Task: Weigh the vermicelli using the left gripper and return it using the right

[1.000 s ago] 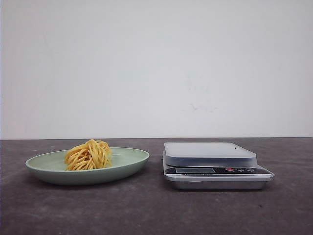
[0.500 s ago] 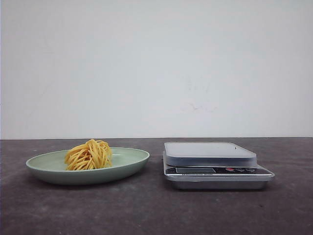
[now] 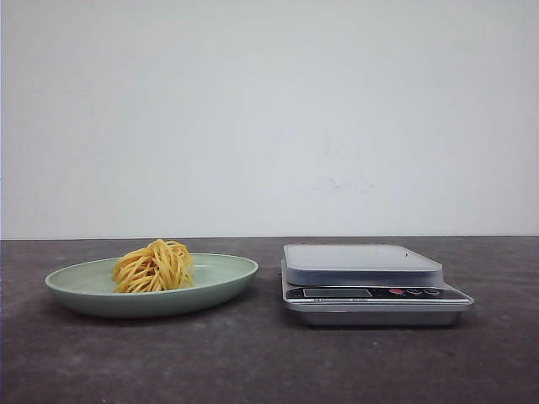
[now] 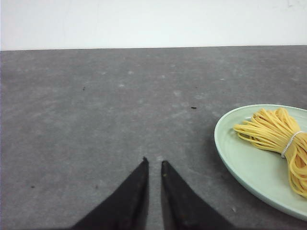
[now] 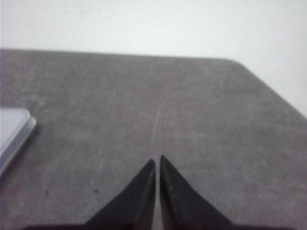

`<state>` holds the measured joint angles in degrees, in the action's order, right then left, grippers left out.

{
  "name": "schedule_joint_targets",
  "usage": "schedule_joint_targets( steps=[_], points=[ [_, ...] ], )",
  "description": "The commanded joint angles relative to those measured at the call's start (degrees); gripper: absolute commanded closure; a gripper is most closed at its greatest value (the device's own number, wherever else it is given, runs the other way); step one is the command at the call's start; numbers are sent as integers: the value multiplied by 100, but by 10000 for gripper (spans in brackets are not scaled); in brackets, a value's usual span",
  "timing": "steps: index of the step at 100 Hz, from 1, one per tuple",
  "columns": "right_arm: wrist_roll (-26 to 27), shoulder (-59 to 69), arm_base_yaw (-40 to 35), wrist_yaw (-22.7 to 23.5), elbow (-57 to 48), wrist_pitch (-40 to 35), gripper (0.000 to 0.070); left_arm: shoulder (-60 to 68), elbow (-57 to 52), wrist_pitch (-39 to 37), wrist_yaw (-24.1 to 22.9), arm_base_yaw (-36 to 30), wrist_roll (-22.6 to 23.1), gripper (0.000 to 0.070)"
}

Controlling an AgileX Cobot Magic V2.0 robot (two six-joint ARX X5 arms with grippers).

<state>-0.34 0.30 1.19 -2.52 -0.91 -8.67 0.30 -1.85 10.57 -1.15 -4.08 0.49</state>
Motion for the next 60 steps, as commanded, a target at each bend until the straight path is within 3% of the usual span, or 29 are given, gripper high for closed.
schedule_joint_targets(
  steps=[1, 60],
  points=[
    [-81, -7, 9, 17, 20, -13, 692, -11, 105, 24, 11, 4, 37, 684],
    [-181, -7, 9, 140, 17, -20, 692, -11, 105, 24, 11, 4, 37, 684]
  ],
)
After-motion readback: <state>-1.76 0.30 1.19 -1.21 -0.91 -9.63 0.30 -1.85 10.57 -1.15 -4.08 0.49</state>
